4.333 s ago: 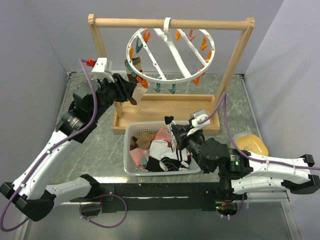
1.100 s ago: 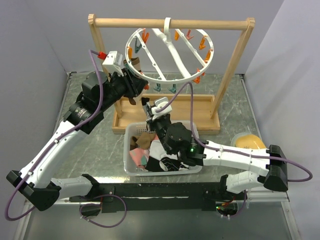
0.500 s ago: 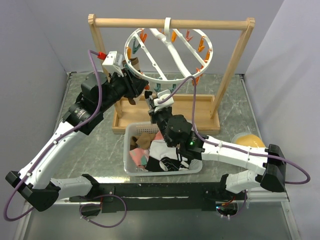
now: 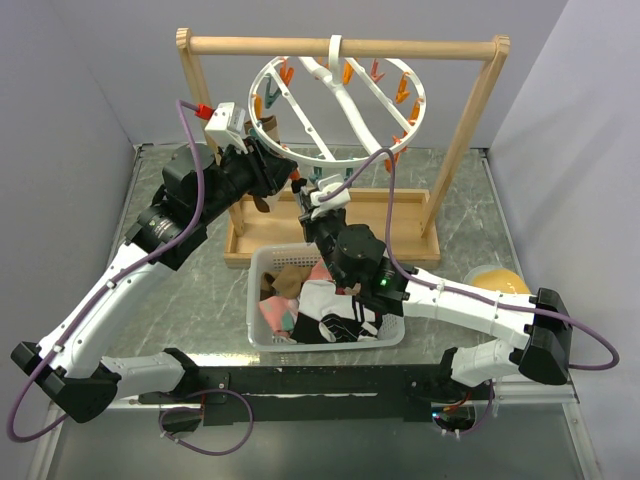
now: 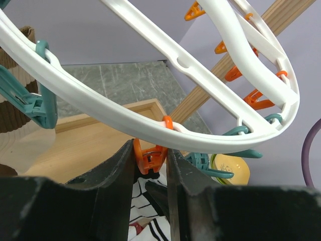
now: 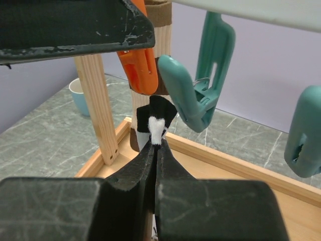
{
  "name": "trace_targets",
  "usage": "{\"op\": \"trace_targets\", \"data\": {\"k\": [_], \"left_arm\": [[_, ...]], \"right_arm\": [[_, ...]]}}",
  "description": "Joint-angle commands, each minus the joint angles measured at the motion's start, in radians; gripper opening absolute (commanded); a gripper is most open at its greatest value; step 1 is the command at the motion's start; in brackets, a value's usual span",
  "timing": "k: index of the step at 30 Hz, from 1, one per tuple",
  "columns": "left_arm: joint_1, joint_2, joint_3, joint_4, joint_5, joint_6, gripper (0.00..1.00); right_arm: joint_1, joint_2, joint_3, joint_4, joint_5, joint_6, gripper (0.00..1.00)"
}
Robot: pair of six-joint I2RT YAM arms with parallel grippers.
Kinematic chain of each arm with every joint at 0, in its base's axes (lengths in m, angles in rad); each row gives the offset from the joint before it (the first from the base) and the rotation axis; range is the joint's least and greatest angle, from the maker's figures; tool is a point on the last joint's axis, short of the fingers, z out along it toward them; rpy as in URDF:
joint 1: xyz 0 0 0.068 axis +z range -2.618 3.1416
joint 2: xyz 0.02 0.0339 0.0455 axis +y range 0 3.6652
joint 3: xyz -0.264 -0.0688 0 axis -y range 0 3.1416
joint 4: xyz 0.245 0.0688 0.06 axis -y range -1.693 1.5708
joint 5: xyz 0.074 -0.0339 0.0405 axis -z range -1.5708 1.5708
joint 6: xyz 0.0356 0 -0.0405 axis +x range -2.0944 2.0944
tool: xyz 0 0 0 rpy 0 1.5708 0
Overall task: Clip the socks to the hanger
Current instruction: Clamp the sock onto the hanger.
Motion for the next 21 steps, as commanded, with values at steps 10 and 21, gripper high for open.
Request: {"op": "trace_targets", "data": {"k": [10,21], "left_arm": [[-0.004,-0.013,0.005,0.024,0.006,-0.024,0.01],[-0.006,-0.004,0.013,0.03,0.01,-0.029,0.01]], "right_arm": [[-0.02,0.002,0.073,0.03,-0.035,0.006,0.0],[-0.02,0.022,0.095,0.018,-0.06,0.011,0.0]]}}
